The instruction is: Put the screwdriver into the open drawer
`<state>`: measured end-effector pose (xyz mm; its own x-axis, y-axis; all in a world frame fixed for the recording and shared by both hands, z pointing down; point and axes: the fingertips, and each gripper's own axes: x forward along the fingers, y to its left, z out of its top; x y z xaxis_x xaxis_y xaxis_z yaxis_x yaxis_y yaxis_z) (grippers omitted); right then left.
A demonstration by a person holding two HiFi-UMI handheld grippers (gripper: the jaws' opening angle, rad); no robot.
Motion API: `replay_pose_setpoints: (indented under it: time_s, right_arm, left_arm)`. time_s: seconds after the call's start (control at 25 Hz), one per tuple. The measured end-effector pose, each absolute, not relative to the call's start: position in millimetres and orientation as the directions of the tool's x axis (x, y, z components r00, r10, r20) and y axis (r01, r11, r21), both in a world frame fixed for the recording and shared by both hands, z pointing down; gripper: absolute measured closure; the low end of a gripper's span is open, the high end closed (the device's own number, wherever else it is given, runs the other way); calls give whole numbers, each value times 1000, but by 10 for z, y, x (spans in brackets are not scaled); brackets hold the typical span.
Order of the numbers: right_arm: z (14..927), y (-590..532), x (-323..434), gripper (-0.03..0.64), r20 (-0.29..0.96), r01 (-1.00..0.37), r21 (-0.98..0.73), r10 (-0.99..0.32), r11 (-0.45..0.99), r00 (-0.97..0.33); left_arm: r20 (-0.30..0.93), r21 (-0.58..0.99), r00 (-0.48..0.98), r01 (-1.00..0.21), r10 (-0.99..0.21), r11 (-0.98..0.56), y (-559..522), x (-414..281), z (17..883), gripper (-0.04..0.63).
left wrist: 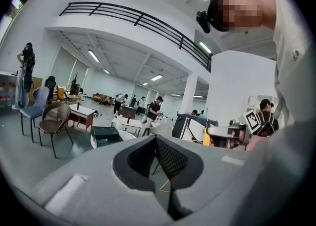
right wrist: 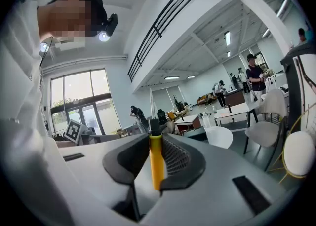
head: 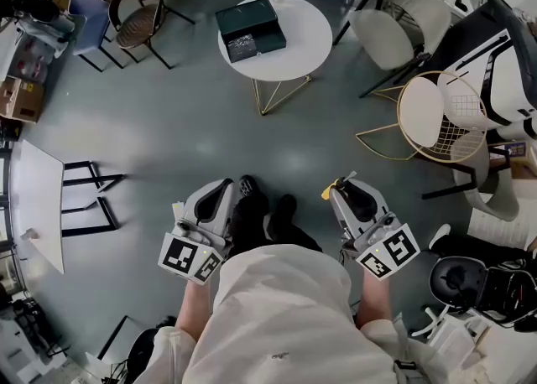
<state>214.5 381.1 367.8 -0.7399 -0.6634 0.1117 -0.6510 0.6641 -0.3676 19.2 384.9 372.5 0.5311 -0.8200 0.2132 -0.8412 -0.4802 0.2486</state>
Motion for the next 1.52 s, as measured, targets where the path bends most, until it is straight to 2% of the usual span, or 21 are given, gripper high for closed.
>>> replay_pose_setpoints:
  time_s: [0.4,1.08,1.52]
  right_arm:
    - [3696,3687,1913,532,100,-628,-383,-645,677,-757]
    - [3278,2510,1398,534,61,-664,-364,-695,653,-717]
    - [3246,1953,924,535,67,-703,-349,-732,619,-678]
  left_arm:
    - [222,254,528,-843,-819,-475,3710,43,3797,584]
    - [148,266,606,-786,-782,-559,2356,-304,3628,584]
    - [155,254,650,-754,-744,-606,1853,-794,3707,584]
